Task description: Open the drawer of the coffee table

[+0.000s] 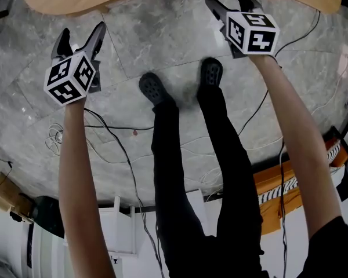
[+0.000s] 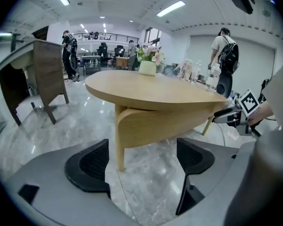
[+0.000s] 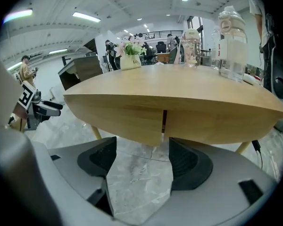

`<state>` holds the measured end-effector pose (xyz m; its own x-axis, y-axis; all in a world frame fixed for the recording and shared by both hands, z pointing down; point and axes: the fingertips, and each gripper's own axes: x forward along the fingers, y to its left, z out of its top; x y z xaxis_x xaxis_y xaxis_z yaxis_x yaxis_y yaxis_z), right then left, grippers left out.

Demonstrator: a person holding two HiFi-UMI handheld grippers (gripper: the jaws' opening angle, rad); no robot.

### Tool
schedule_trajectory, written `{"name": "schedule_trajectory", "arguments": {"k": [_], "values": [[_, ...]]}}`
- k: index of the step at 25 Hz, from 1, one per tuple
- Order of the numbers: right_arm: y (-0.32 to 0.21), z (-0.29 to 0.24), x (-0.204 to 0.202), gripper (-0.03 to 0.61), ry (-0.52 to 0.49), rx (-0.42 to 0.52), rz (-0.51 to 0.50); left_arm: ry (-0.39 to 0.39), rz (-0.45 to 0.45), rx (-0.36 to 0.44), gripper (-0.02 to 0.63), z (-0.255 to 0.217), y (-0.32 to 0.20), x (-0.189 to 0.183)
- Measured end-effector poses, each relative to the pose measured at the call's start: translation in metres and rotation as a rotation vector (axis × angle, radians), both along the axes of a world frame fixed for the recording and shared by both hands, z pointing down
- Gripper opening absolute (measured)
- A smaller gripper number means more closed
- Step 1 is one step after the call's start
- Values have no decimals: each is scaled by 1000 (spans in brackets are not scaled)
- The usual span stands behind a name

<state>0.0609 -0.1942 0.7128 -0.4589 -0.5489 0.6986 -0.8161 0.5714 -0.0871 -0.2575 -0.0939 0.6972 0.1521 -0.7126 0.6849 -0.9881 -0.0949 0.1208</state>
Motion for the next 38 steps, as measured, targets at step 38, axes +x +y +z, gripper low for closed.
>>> {"name": "schedule_trajectory", "arguments": {"k": [38], "values": [[-21,6,-21,291,63,-14,-56,-59,-31,-74,445,16,-40,3]]}}
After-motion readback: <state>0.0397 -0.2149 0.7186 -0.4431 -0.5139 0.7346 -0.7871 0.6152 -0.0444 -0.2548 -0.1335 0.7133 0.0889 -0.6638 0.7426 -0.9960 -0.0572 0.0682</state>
